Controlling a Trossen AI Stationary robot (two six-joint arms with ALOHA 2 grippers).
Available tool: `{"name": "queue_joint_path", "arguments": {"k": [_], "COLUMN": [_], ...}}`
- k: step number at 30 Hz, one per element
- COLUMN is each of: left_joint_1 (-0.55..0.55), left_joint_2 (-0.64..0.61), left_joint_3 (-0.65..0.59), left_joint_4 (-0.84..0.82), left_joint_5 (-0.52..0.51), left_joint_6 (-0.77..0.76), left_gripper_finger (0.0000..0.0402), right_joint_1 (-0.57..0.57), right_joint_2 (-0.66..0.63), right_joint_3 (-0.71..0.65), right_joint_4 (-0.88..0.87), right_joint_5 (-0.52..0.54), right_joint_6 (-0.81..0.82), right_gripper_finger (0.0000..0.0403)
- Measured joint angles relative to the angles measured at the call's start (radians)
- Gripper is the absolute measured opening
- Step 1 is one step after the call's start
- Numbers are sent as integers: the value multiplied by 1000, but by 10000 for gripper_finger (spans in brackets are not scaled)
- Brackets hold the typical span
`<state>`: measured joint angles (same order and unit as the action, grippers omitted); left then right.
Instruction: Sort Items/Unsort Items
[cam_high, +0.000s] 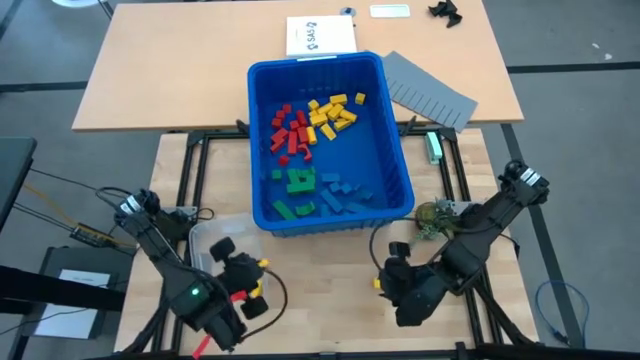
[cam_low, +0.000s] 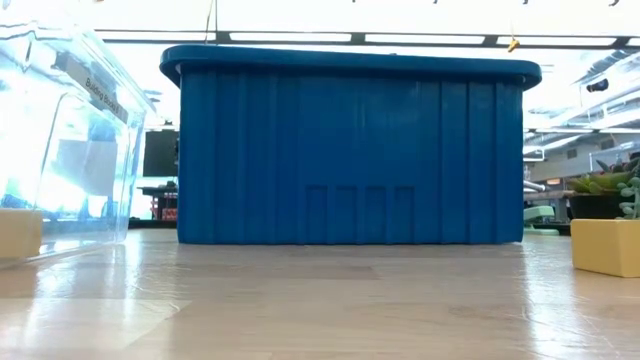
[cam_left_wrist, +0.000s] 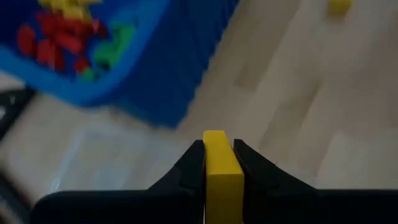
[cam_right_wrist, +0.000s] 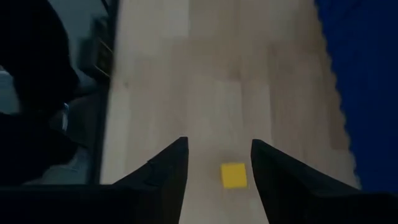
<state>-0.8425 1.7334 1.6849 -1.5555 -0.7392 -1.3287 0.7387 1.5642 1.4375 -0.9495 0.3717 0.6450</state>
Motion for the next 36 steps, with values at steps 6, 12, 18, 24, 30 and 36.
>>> {"name": "queue_joint_path", "arguments": {"k": [6, 12, 18, 24, 30, 36], "left_joint_1": [21, 38, 36, 35, 35, 35], "left_joint_2": [-32, -35, -34, -34, -34, -34], "left_joint_3": [-81, -198, -265, -216, -147, -123], "left_joint_4": [-12, -6, -10, -11, -6, 8], "left_joint_5": [169, 296, 333, 325, 243, 182], "left_joint_6": [-39, -61, -101, -64, -38, -36], "left_gripper_finger": [61, 64, 161, 249, 273, 271], "right_joint_1": [-7, -8, -8, -14, -33, -35], "right_joint_2": [1, 0, 0, 0, 0, 41], "right_joint_3": [-133, -282, -436, -538, -630, -695], "right_joint_4": [2, 76, 272, 470, 588, 778], "right_joint_5": [0, 11, -9, -10, -12, -17], "right_joint_6": [80, 56, 35, -45, -36, -37], "right_gripper_finger": [170, 184, 242, 285, 269, 238]}}
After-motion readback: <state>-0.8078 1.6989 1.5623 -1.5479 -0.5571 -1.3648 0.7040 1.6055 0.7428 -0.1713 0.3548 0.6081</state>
